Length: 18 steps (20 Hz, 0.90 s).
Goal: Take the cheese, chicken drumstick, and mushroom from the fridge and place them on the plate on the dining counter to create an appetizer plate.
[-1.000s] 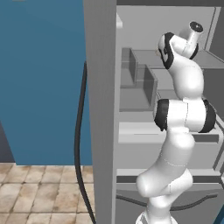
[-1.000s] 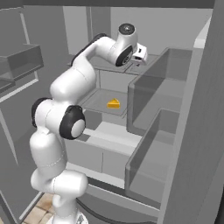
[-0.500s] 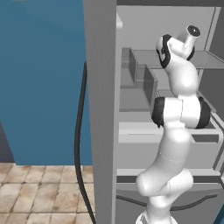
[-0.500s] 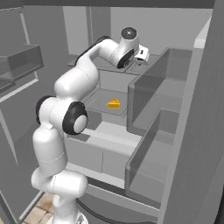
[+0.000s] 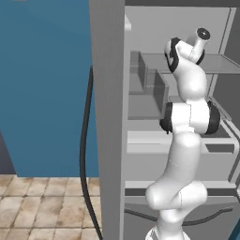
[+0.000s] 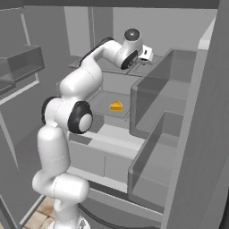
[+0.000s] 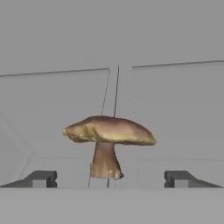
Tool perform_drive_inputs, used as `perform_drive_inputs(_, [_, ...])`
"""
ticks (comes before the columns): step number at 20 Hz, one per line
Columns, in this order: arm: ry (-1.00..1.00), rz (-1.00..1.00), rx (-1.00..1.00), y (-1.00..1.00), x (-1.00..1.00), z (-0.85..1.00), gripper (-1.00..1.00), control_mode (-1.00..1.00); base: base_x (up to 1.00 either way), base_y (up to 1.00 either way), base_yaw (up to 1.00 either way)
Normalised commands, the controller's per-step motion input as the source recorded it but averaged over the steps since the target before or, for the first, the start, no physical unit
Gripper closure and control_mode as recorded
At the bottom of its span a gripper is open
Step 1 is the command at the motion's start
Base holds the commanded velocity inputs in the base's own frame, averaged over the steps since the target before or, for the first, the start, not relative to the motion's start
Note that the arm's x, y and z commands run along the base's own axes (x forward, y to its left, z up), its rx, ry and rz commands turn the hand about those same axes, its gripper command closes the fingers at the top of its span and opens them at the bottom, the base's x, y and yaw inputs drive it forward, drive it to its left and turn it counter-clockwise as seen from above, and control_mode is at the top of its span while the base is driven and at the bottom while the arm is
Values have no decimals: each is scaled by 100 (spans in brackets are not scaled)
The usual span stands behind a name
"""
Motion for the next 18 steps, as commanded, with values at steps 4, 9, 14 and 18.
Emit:
perform_drive_inputs(4, [0,3,0,0,54,-53,-100,-100,0,0,0])
perform_drive_inputs(9, [0,3,0,0,40,-68,-100,-100,0,0,0])
perform_drive_inputs(14, [3,0,0,0,12,-99,100,-100,0,0,0])
perform_drive_inputs(18, [2,0,-2,5,-36,-100,100,-100,0,0,0])
